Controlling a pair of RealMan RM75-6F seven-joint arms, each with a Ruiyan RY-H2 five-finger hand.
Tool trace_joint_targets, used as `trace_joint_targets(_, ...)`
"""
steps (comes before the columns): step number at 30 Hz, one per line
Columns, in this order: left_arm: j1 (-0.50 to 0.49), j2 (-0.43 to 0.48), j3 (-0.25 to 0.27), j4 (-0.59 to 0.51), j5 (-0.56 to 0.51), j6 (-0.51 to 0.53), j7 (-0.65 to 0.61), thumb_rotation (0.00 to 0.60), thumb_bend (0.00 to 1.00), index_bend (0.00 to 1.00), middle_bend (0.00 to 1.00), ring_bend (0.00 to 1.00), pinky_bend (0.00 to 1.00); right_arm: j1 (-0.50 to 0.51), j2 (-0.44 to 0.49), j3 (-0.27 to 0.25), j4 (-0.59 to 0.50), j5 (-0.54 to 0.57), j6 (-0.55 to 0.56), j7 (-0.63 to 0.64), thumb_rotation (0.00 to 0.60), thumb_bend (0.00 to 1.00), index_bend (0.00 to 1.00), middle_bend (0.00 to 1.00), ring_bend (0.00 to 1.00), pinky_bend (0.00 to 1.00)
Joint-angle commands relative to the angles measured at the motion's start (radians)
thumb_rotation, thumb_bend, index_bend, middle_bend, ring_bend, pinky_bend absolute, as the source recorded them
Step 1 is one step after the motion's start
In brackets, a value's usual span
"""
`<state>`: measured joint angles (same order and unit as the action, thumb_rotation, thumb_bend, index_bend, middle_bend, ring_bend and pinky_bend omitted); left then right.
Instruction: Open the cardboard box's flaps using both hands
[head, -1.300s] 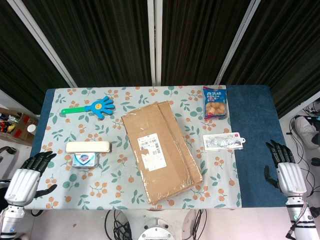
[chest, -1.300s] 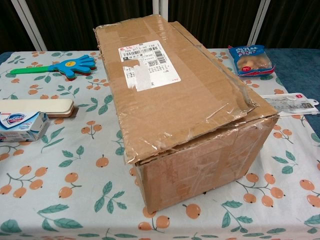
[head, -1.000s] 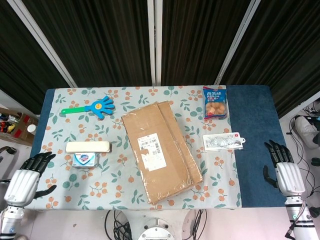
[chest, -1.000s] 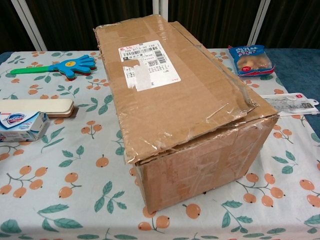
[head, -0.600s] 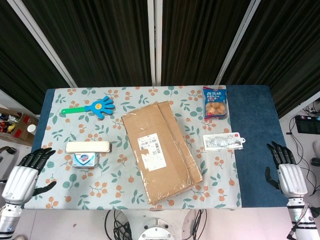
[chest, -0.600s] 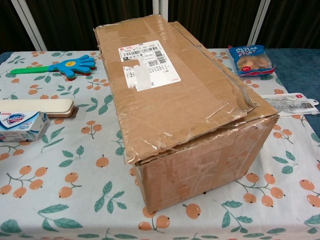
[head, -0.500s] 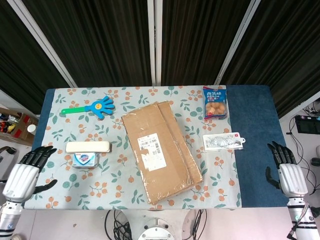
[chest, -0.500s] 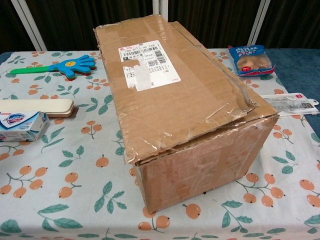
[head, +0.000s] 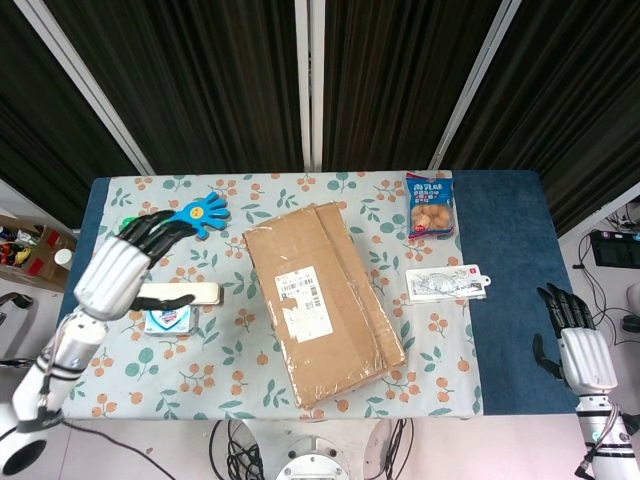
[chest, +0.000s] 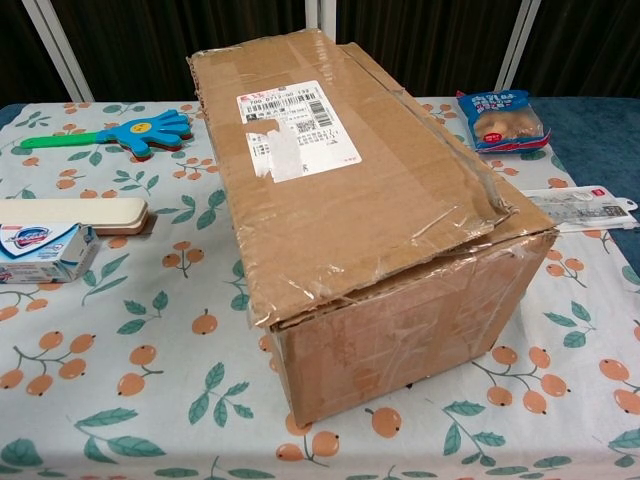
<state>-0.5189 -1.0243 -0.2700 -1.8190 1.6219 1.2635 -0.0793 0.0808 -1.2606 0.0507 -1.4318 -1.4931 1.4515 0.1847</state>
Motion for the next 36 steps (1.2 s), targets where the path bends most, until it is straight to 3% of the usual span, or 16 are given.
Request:
trace_joint_targets(1, -0.18, -0.084, -0.113, -0.028, -0.108, -0.154, -0.036, 0.328, 0.0, 0.28, 0.29, 0.16, 0.21, -0.001, -0.001, -0.001, 0.001, 0.001, 0.0, -0.001, 0.6, 0.51, 0.0, 0.0, 0.0, 0.0)
trace_joint_targets(5, -0.331, -0.19, -0.134, 0.037, -0.128, -0.273, 0.002, 0.143, 0.0, 0.34, 0.33, 0.15, 0.18, -0.004, 0.002, 0.004, -0.001, 0.001, 0.008, 0.004, 0.6, 0.51, 0.0, 0.0, 0.0, 0.0)
trace_joint_targets(7, -0.381, -0.226, -0.134, 0.057, -0.138, -0.318, 0.008, 0.107, 0.0, 0.36, 0.34, 0.14, 0.17, -0.005, 0.004, 0.006, 0.001, 0.004, 0.01, 0.01, 0.6, 0.51, 0.0, 0.0, 0.0, 0.0)
trace_joint_targets(14, -0.52, -0.371, -0.105, 0.157, -0.157, -0.421, -0.014, 0.1, 0.0, 0.37, 0.35, 0.13, 0.16, -0.007, 0.003, 0.014, 0.028, 0.024, -0.004, 0.048, 0.6, 0.51, 0.0, 0.0, 0.0, 0.0)
trace_joint_targets(21, -0.59, -0.481, -0.052, 0.271, -0.107, -0.431, -0.021, 0.094, 0.0, 0.38, 0.35, 0.12, 0.16, -0.003, -0.001, 0.022, 0.057, 0.039, -0.02, 0.087, 0.6, 0.51, 0.0, 0.0, 0.0, 0.0)
trace_joint_targets(29, -0.63, -0.515, 0.004, 0.374, -0.03, -0.411, -0.021, 0.093, 0.0, 0.4, 0.35, 0.11, 0.16, 0.0, -0.011, 0.028, 0.093, 0.048, -0.034, 0.127, 0.6, 0.51, 0.0, 0.0, 0.0, 0.0)
trace_joint_targets(36, -0.651, -0.491, 0.043, 0.384, -0.027, -0.447, -0.031, 0.095, 0.0, 0.42, 0.37, 0.11, 0.16, 0.004, -0.019, 0.031, 0.109, 0.048, -0.041, 0.139, 0.6, 0.51, 0.0, 0.0, 0.0, 0.0)
